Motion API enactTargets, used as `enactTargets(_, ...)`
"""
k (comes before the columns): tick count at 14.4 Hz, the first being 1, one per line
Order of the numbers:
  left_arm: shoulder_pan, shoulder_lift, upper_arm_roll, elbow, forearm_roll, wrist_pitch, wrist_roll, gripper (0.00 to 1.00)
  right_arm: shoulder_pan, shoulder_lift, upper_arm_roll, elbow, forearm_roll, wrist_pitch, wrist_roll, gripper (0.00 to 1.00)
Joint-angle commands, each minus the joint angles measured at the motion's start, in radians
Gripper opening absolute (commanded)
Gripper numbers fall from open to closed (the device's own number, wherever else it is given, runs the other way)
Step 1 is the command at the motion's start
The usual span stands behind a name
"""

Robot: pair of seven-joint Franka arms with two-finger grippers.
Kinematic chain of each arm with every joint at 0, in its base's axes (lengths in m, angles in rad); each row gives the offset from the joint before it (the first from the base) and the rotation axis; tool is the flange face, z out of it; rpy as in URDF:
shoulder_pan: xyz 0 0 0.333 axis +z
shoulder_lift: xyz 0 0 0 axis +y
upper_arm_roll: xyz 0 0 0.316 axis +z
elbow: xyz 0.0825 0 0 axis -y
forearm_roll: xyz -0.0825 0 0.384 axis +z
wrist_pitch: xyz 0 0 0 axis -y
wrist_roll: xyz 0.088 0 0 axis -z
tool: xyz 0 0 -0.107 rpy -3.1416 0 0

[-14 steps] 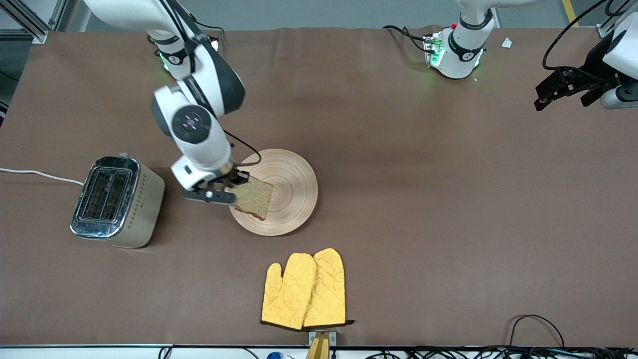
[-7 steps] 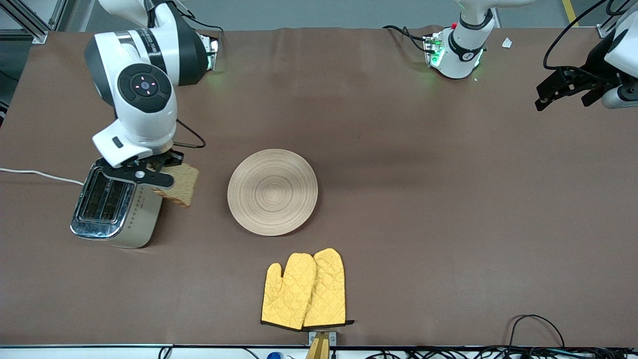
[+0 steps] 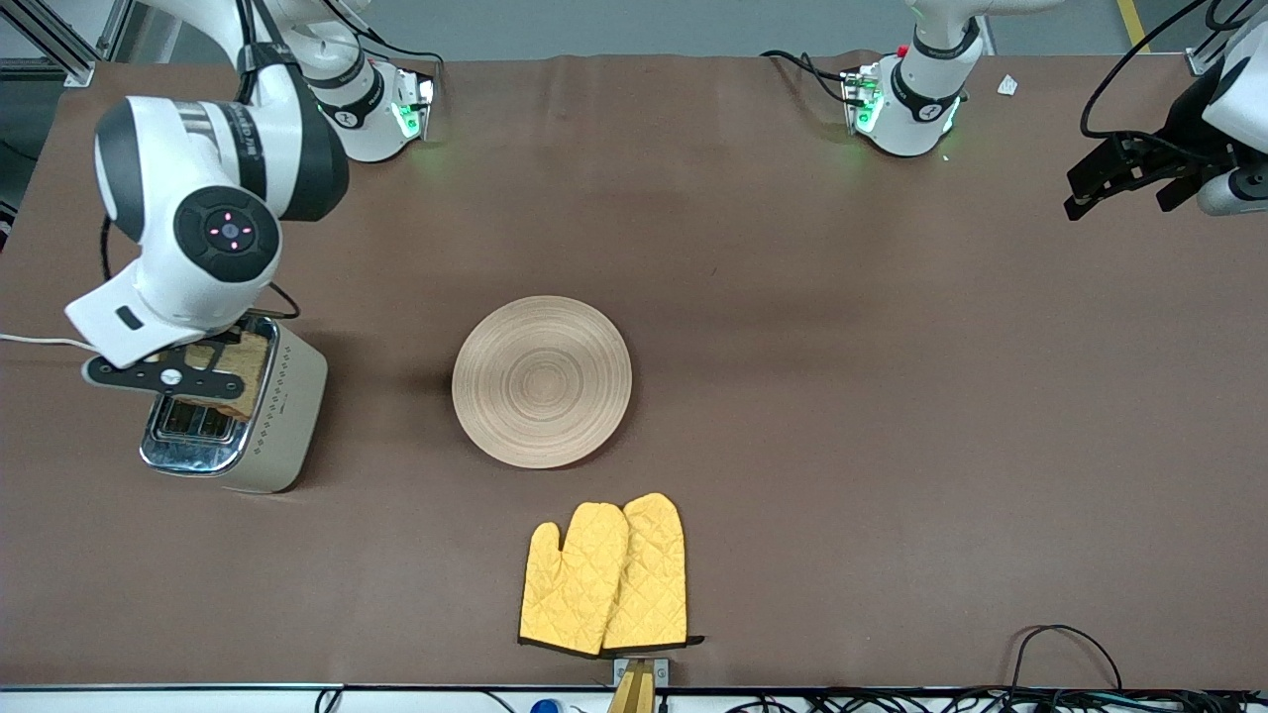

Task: Move plate and put bread in toaster
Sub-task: 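Lower the bread into the toaster slot with the right gripper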

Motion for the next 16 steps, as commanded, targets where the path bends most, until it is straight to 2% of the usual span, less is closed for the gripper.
enactTargets(1,-0.005,0.014,0.001,0.026,-0.003,-0.006,0.008,1.00,-0.016,0.053,0.014,0.013,-0.069,-0.055,-0.001,0.00)
enactTargets(8,-0.005,0.012,0.001,0.024,-0.006,-0.009,0.008,1.00,-0.061,0.156,0.014,0.032,-0.146,-0.055,0.040,0.00)
enactTargets(16,0.002,0.003,0.001,0.024,-0.008,-0.020,0.006,1.00,-0.046,0.213,0.016,0.052,-0.137,-0.057,0.112,0.00)
